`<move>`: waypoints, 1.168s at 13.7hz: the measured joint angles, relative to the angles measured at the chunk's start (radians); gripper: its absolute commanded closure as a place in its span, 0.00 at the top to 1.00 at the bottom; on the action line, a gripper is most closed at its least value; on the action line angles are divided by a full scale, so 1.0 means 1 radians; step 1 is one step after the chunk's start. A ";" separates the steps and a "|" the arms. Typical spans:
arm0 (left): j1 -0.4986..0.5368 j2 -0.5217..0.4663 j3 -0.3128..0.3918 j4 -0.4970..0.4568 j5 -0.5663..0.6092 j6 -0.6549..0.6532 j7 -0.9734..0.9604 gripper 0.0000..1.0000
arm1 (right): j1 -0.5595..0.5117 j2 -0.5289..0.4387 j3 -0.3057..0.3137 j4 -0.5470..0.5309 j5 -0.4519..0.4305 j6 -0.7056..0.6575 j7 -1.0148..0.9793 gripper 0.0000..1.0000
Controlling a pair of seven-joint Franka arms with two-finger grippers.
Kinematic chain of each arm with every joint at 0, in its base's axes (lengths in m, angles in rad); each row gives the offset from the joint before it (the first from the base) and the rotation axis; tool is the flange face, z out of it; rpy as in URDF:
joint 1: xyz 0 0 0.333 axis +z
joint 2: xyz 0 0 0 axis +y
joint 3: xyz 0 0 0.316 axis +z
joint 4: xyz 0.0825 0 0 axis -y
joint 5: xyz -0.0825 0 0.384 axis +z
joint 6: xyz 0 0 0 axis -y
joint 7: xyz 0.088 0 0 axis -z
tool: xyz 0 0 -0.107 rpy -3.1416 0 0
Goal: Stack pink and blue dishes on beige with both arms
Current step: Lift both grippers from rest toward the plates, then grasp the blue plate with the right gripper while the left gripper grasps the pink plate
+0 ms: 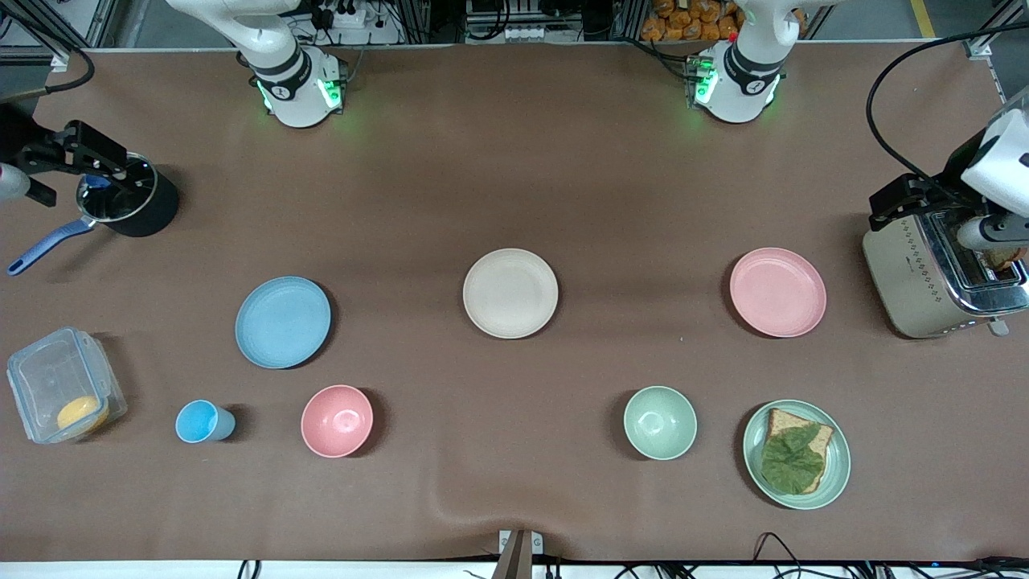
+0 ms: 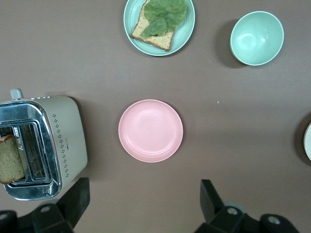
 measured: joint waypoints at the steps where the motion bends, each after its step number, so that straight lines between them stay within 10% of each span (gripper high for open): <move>1: 0.000 0.000 0.000 0.000 0.000 -0.001 0.000 1.00 | 0.000 0.000 0.000 -0.003 0.000 0.000 0.000 1.00; 8: 0.028 0.030 0.004 -0.059 0.000 0.030 -0.003 1.00 | 0.000 0.000 0.004 -0.008 0.000 0.000 0.000 1.00; 16: 0.173 0.081 0.009 -0.569 0.000 0.651 0.000 1.00 | 0.000 0.004 0.005 -0.148 0.000 0.078 0.000 1.00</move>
